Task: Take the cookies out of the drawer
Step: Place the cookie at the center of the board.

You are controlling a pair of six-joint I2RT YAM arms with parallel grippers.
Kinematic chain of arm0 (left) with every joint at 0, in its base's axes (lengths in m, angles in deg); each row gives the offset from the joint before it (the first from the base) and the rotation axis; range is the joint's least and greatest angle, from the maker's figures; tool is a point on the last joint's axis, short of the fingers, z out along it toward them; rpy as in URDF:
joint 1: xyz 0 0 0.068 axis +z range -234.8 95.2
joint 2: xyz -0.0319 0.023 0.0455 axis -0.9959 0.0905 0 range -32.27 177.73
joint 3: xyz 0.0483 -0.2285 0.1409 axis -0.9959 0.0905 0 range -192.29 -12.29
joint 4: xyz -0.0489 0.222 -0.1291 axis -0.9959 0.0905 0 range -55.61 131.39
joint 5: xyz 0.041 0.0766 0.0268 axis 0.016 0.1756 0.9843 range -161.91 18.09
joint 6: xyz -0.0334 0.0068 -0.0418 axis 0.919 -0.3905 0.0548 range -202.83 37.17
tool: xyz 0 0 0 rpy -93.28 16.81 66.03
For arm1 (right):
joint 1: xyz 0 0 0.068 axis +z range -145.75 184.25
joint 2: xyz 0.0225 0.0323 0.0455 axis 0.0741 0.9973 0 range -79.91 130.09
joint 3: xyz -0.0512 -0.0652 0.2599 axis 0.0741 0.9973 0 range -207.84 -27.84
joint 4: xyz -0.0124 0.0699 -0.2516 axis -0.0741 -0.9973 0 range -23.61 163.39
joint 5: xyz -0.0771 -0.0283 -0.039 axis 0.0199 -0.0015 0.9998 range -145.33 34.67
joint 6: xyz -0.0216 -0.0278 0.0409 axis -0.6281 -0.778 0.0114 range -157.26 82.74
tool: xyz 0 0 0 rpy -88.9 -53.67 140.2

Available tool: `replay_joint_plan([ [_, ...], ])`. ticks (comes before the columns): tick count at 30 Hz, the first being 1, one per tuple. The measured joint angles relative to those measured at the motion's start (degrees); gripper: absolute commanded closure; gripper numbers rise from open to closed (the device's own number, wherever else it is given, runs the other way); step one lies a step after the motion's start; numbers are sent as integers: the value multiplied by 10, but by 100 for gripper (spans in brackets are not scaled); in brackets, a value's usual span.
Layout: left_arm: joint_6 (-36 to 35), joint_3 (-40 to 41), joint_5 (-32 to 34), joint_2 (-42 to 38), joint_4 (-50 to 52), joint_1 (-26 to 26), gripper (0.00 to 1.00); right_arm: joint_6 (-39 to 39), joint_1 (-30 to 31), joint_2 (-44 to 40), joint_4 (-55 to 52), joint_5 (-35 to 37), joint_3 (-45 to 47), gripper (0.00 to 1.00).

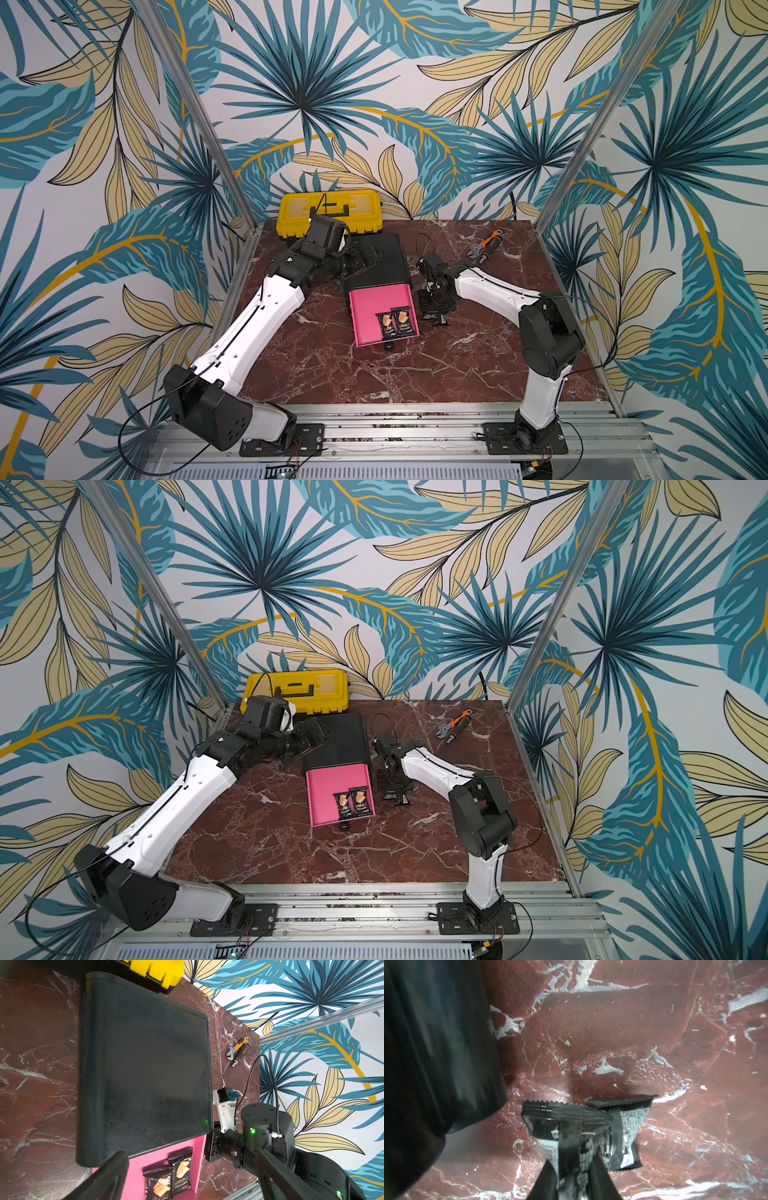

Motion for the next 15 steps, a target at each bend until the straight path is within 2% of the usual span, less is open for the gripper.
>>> replay_joint_plan([
  [5,2,8,8,-17,12,1,0,10,0,1,10,-1,17,79],
  [10,8,34,13,-57,25,5,0,15,0,1,15,-1,20,68],
  [15,10,41,16,-76,41,14,0,26,0,-14,16,-1,21,50],
])
